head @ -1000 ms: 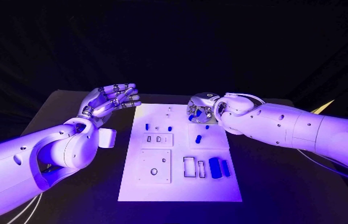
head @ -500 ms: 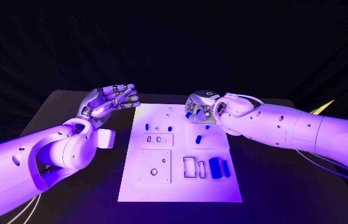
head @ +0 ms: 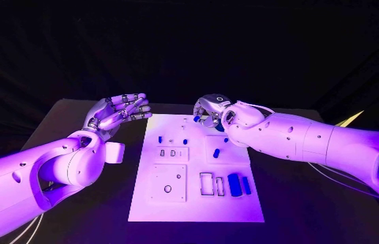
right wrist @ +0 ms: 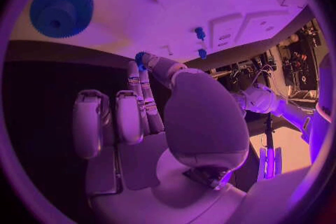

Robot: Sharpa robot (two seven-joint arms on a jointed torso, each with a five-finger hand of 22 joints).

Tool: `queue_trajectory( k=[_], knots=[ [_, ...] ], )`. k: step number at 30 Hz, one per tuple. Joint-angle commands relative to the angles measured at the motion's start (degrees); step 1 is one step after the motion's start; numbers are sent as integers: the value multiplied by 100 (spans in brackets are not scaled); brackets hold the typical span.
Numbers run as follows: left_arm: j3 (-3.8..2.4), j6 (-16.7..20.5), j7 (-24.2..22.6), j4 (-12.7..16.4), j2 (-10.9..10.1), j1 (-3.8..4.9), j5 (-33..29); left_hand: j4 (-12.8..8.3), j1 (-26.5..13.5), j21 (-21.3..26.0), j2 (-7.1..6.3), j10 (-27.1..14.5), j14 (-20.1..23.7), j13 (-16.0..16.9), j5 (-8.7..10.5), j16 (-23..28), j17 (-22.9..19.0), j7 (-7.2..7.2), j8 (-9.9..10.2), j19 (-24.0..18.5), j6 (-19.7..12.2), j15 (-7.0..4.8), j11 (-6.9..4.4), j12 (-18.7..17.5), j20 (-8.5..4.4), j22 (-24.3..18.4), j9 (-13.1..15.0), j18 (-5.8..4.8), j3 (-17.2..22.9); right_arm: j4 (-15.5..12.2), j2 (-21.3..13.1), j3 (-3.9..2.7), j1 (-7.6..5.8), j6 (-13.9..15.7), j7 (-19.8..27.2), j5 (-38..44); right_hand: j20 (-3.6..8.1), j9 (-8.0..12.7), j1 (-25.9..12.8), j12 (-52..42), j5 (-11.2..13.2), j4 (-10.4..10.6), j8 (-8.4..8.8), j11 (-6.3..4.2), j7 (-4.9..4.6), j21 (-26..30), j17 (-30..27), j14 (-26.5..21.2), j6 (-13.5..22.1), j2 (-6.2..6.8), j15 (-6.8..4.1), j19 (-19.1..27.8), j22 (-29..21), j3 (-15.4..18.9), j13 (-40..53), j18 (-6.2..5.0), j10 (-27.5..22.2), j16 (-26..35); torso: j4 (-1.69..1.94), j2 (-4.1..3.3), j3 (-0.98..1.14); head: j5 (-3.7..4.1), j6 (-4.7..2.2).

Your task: Assemble the parts on the task board

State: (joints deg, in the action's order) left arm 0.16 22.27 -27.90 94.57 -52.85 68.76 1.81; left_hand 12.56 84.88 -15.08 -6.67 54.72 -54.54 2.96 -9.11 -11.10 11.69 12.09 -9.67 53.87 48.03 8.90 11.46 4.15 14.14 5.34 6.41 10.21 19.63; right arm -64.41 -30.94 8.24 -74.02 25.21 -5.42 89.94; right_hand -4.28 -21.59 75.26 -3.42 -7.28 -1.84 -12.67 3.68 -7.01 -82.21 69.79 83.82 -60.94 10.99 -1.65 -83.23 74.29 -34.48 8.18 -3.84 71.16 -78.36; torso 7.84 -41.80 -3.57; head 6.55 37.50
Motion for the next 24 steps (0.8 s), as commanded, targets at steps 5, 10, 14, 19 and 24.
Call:
queue_trajectory(
  k=[5, 10, 14, 19, 24],
  knots=[
    [-7, -32, -8, 5, 35, 13, 5, -65, -58, -107, -122, 73, 36, 78, -37, -49, 87, 183, -73, 73, 12, -28, -27, -49, -22, 99, 92, 20, 144, 255, 282, -4, -7, 150, -140, 105, 17, -386, 53, -182, -59, -119, -403, -106, 24, -139, 26, 271, -85, -283, -14, -320, 766, -262, 318, 194, 355, -91, 32, -11, -11, 7, -4],
    [-7, -38, -6, -2, 55, 17, 5, -65, -58, -107, -122, 73, 36, 78, -37, -49, 87, 183, -73, 73, 12, -28, -27, -49, -22, 99, 92, 20, 144, 410, 453, -5, -4, 151, -160, 112, 17, -399, 41, -178, -58, -119, -409, -105, 23, -142, 14, 269, -79, -281, -13, -320, 770, -263, 324, 194, 352, -87, 34, -9, -12, 4, -11],
    [-8, -41, -4, -7, 68, 22, 5, -65, -58, -107, -122, 73, 36, 78, -37, -49, 87, 183, -73, 73, 12, -28, -27, -49, -22, 99, 92, 20, 144, 523, 555, -5, 3, 130, -144, 105, 17, -399, 41, -178, -58, -119, -409, -105, 23, -142, 14, 269, -79, -281, -13, -320, 770, -263, 324, 194, 352, -87, 37, -14, -12, -8, -8],
    [-8, -36, -1, -3, 71, 44, 5, -65, -58, -107, -122, 73, 36, 78, -37, -49, 87, 183, -73, 73, 12, -28, -27, -49, -22, 99, 92, 20, 144, 587, 612, -5, 11, 113, -125, 91, 17, -399, 41, -178, -58, -119, -409, -105, 23, -142, 14, 269, -79, -281, -13, -320, 770, -263, 324, 194, 352, -87, 39, -20, -12, -20, 11],
    [-8, -24, -2, 21, 56, 94, 5, -74, -53, -112, -122, 69, 39, 77, -38, -47, 93, 180, -72, 74, 10, -28, -28, -49, -23, 100, 92, 19, 151, 614, 648, -5, 9, 104, -113, 85, 16, -411, 33, -173, -58, -121, -413, -105, 23, -148, 15, 269, -72, -281, -12, -321, 776, -265, 329, 195, 347, -89, 33, -53, -15, -53, 17]
  ],
)
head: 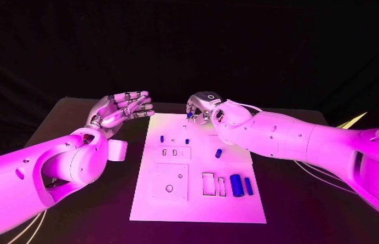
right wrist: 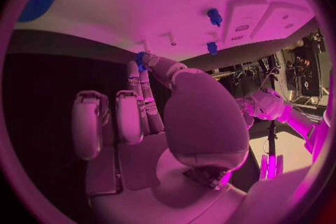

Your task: Assemble the parts on the task board

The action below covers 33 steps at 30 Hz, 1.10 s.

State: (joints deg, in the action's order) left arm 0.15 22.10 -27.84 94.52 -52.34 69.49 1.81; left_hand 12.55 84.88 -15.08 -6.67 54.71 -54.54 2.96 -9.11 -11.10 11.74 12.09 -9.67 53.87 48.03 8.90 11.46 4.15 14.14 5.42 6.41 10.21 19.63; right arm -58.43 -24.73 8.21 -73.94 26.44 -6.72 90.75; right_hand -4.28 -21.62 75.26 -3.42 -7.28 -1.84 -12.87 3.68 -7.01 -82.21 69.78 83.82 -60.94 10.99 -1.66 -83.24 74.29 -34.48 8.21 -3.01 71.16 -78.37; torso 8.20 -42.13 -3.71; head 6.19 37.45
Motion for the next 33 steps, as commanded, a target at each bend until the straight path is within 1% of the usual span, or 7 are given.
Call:
queue_trajectory(
  k=[1, 7, 13, 24, 29, 32, 33],
  knots=[
    [-6, -6, -7, 25, 4, 24, 5, -74, -53, -112, -122, 69, 39, 77, -38, -47, 88, 180, -72, 74, 10, -28, -28, -49, -23, 93, 92, 19, 151, 24, 36, -2, 2, -26, 20, 4, 16, -408, 34, -173, -58, -121, -393, -105, 23, -147, 16, 269, -72, -281, -12, -321, 776, -265, 327, 111, 346, -88, -2, -23, 1, -19, 17],
    [-6, -2, 0, 17, 8, 42, 5, -74, -53, -112, -122, 69, 39, 77, -38, -47, 88, 180, -72, 74, 10, -28, -28, -49, -23, 93, 92, 19, 151, 75, 83, -2, 9, -90, 30, -15, 16, -415, 27, -170, -58, -120, -396, -104, 23, -144, 15, 269, -68, -282, -12, -318, 771, -265, 330, 110, 343, -89, -2, -24, -12, -14, 14],
    [-6, -6, 5, 11, 17, 47, 5, -74, -53, -112, -122, 69, 39, 77, -38, -47, 88, 180, -72, 74, 10, -28, -28, -49, -23, 93, 92, 19, 151, 82, 90, -1, 11, -157, 49, -31, 16, -415, 27, -170, -58, -120, -396, -104, 23, -144, 15, 269, -68, -282, -12, -318, 771, -265, 330, 110, 343, -89, 10, -22, -8, -25, 26],
    [-6, -8, 12, 1, 21, 52, 5, -74, -53, -112, -122, 69, 39, 77, -38, -47, 88, 180, -72, 74, 10, -28, -28, -49, -23, 93, 92, 19, 151, 133, 136, 0, 25, -246, 67, -49, 12, -451, 1, -142, -57, -125, -400, -95, 20, -129, -10, 264, -28, -281, -7, -304, 755, -271, 343, 105, 307, -80, 16, -29, -21, -41, 29],
    [-6, -9, 15, -1, 24, 56, 5, -87, -52, -119, -127, 60, 45, 77, -36, -41, 99, 181, -69, 74, 5, -27, -27, -50, -25, 95, 90, 18, 160, 197, 180, 1, 28, -167, 98, -91, -46, -512, -88, -9, -58, -122, -308, 4, -57, -38, -60, 244, 211, -259, 76, -230, 653, -312, 320, 77, 15, -65, 21, -27, -30, -52, 34],
    [-6, -7, 17, -4, 23, 59, 5, -87, -52, -119, -127, 60, 45, 77, -36, -41, 99, 181, -69, 74, 5, -27, -27, -50, -25, 95, 90, 18, 160, 230, 201, 1, 29, -122, 122, -114, -125, -501, -169, 2, -62, -98, -165, 119, -151, 251, -220, 193, 427, -176, 165, -50, 313, -386, 222, -7, -384, 19, 20, -29, -28, -59, 27],
    [-6, -7, 17, -5, 23, 60, 5, -87, -52, -119, -127, 60, 45, 77, -36, -41, 99, 181, -69, 74, 5, -27, -27, -50, -25, 95, 90, 18, 160, 241, 207, 1, 29, -118, 125, -120, -167, -480, -210, 2, -65, -94, -72, 179, -196, 478, -361, 150, 562, -94, 218, 86, 51, -428, 142, -70, -653, 104, 16, -28, -26, -64, 24]
  ],
)
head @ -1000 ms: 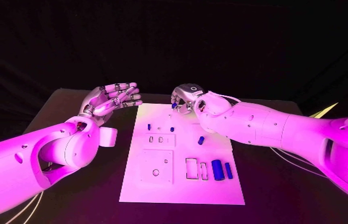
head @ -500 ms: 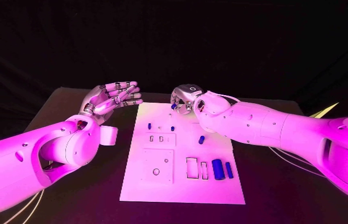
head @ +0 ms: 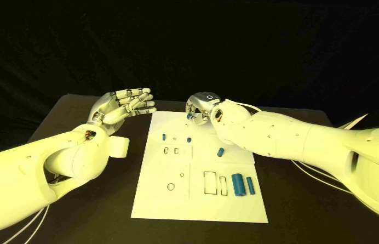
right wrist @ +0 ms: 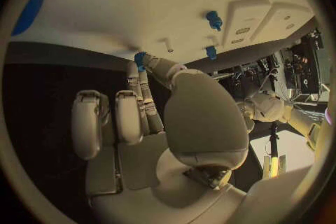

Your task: Assemble the parts on the task board

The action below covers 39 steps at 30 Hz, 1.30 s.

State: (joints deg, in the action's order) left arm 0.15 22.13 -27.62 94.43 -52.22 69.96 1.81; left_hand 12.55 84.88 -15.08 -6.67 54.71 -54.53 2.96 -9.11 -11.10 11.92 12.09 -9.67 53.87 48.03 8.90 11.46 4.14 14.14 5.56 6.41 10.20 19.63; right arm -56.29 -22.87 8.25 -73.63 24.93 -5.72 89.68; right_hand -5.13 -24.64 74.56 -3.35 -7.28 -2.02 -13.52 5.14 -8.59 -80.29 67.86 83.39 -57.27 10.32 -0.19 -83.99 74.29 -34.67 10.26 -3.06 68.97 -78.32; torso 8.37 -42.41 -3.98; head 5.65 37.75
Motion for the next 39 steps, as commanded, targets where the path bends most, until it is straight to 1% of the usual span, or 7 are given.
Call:
queue_trajectory(
  k=[1, 12, 19, 28, 33, 36, 39],
  knots=[
    [-6, -9, -5, 3, 11, 14, 5, -87, -52, -119, -127, 60, 45, 77, -36, -41, 82, 181, -69, 74, 5, -27, -27, -50, -25, 81, 91, 18, 160, 31, 24, -3, -2, 32, 24, -16, -124, -127, -183, -8, -61, -77, 159, 73, -50, 515, -278, 161, 437, 89, 109, 290, -203, -443, -146, -130, -670, 163, -3, 0, 4, -16, -7],
    [-6, 1, 2, 3, -38, 20, 4, -87, -52, -119, -127, 60, 45, 77, -36, -41, 82, 181, -69, 74, 5, -27, -27, -50, -25, 81, 91, 18, 160, -442, -441, -4, -20, 26, -130, 50, -228, 64, 228, -62, -93, -41, 626, 217, 110, 1558, -778, 56, 850, 156, 207, 589, -1240, 753, -604, -334, -1604, 438, -48, -3, 20, -51, -27],
    [-5, -2, 4, 17, -91, 21, 1, -92, -58, -124, -130, 54, 49, 77, -34, -38, 90, 183, -67, 73, 1, -26, -25, -50, -25, 82, 90, 17, 164, -1201, -1276, -72, -121, 193, -203, -210, -147, 136, 282, -286, -87, 135, 679, 104, -53, 1583, -822, 60, 718, 111, 131, 516, -1223, 885, -565, -327, -1076, 448, -128, 8, 43, -62, -69],
    [-3, -13, 3, -45, -69, 19, -2, -93, -61, -125, -131, 54, 49, 77, -33, -37, 93, 182, -67, 72, 1, -26, -26, -49, -25, 83, 89, 17, 165, -1728, -2096, -141, -257, -119, -231, -1173, -62, 184, -136, -624, -74, 602, 711, 0, -121, 1012, -207, 240, 499, 402, 59, 222, -564, 1307, -359, -181, 166, 48, -218, -9, 67, -30, -106],
    [-1, -28, 6, -81, -35, 17, -4, -95, -62, -127, -131, 54, 49, 78, -33, -36, 95, 181, -67, 72, 2, -26, -26, -48, -25, 83, 90, 17, 167, -1666, -2195, -147, -272, -443, -318, -1326, -106, 221, 591, -1003, -132, 1369, 830, 11, -155, 856, -327, 102, 750, 251, 65, 230, -338, 3022, 229, -152, 180, 61, -205, -7, 64, -8, -75],
    [-1, -37, 8, -96, -23, 16, -5, -97, -62, -128, -132, 53, 49, 78, -33, -36, 98, 181, -66, 72, 0, -26, -26, -48, -26, 84, 89, 17, 169, -1612, -2205, -148, -269, -667, -411, -1351, -35, 163, 965, -1879, -132, 1892, 747, -71, -89, 595, -155, 145, 800, 314, 12, 143, -43, 3258, 1074, -101, 140, -61, -192, 0, 58, 3, -64],
    [-1, -42, 11, -106, -18, 15, -5, -101, -63, -138, -132, 49, 43, 77, -33, -39, 105, 182, -65, 82, -3, -29, -26, -48, -29, 87, 89, 20, 172, -1576, -2195, -148, -252, -826, -483, -1372, -34, 100, 961, -3331, -120, 1880, 641, -104, -72, 108, 655, 342, 845, 301, -11, -62, 474, 3276, 2443, 16, -242, -495, -190, -6, 63, 2, -53]
  ],
)
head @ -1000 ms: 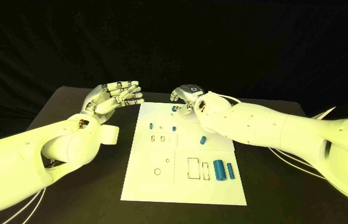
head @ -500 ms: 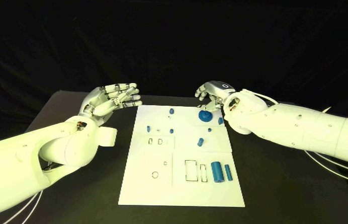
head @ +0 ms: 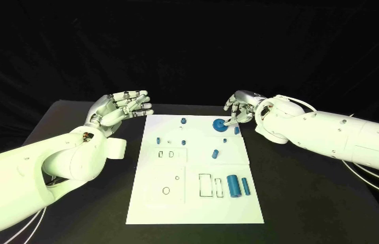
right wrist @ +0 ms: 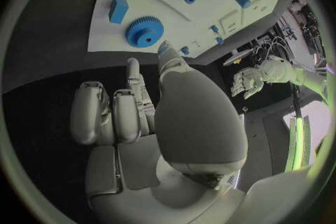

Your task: Assemble the parts on the task board

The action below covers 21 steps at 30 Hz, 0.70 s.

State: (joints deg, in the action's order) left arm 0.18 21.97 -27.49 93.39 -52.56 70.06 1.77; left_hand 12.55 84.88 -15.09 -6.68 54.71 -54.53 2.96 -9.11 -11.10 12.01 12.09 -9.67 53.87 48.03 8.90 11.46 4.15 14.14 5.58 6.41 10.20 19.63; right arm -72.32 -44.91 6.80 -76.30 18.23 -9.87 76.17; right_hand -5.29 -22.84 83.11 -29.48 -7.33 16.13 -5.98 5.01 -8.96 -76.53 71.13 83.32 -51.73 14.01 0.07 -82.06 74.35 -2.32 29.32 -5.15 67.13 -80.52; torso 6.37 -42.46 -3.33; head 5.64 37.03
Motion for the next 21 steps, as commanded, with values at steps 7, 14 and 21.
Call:
queue_trajectory(
  k=[7, 14, 21],
  knots=[
    [-4, -36, -2, -15, 25, 5, 0, -105, -65, -148, -131, 47, 35, 77, -33, -43, 103, 183, -64, 94, -4, -32, -26, -48, -31, 90, 88, 21, 174, 148, 116, -2, 84, -289, -123, -86, -79, -126, 36, -3655, -111, 57, -274, -32, -66, -711, 1344, 546, 344, -110, 20, -452, 940, -18, 3518, 334, 527, -735, 11, 10, -15, -4, 52],
    [-4, -40, -3, -25, 29, 4, 0, -107, -66, -153, -131, 45, 32, 77, -32, -44, 107, 182, -64, 101, -5, -33, -26, -48, -32, 92, 88, 22, 176, 327, 252, -1, 149, -214, -76, -174, -91, -152, 49, -4300, -104, 46, -387, -36, -54, -916, 1622, 607, 273, -182, 26, -556, 1147, -99, 4184, 389, 849, -848, 15, 8, -16, -7, 79],
    [-4, -42, -2, -37, 38, 4, 0, -107, -66, -153, -131, 45, 32, 77, -32, -44, 107, 182, -64, 101, -5, -33, -26, -48, -32, 92, 88, 22, 176, 407, 356, -1, 191, -170, -34, -244, -79, -170, 55, -4863, -93, 32, -482, -62, -21, -1086, 1813, 651, 153, -291, 9, -646, 1314, -225, 4773, 436, 1264, -921, 5, 11, -16, -5, 82]
  ],
)
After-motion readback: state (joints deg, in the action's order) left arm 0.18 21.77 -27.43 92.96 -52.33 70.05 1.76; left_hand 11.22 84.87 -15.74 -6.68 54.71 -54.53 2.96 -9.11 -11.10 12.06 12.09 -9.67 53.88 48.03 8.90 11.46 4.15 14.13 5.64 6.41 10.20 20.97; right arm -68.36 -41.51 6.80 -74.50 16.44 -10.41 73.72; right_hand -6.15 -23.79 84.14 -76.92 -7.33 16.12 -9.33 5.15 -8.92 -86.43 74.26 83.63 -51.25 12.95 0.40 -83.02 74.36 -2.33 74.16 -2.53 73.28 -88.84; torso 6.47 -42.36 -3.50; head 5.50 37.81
